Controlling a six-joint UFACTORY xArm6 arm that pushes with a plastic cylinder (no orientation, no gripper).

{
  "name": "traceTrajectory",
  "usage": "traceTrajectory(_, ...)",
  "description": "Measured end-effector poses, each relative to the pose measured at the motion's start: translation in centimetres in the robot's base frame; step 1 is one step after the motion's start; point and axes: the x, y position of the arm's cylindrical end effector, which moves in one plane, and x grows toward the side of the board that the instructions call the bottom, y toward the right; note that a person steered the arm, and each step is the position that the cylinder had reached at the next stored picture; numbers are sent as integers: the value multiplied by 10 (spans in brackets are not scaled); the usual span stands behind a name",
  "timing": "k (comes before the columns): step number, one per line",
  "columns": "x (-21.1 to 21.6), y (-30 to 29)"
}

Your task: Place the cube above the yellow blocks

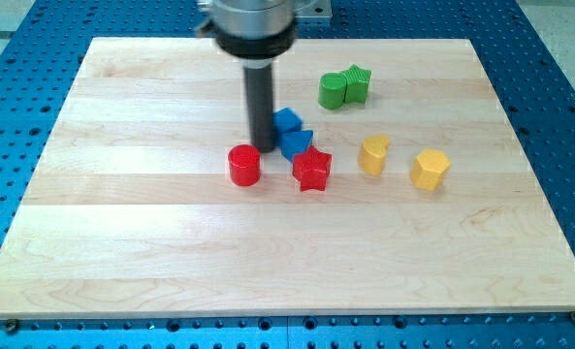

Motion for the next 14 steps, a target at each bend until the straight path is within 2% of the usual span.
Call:
traceTrajectory(2,-27,-12)
traceTrajectory(5,-34,134)
traceTrajectory(6,-19,136)
traceTrajectory(7,-19,111)
traceTrajectory(8,-34,39)
traceTrajectory(9,-24,7)
traceTrajectory(11,-19,128)
traceTrajectory(12,-9,163)
traceTrajectory(13,-29,156)
traceTrajectory(14,-38,66)
